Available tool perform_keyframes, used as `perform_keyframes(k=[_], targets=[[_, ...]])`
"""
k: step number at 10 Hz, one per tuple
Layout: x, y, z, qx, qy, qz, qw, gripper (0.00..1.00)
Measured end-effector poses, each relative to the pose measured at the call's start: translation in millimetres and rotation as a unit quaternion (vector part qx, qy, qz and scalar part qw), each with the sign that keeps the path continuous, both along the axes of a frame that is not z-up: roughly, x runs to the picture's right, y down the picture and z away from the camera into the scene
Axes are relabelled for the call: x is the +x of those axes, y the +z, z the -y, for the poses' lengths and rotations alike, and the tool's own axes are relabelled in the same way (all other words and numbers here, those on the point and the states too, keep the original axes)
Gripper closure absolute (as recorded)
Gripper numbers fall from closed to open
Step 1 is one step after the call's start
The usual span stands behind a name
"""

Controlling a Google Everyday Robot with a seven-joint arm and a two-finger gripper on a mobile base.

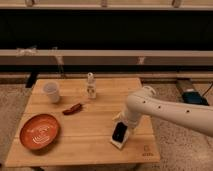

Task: Place the eraser on the white sponge

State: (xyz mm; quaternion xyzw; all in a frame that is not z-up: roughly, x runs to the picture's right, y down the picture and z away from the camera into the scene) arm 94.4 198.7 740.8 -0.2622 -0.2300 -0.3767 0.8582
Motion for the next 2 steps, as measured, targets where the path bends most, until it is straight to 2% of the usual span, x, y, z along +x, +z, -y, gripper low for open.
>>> perform_keyframes(k=[2], targets=[[-1.1, -4.9, 5.2, 0.001, -0.002, 0.005, 1.0000, 0.20]])
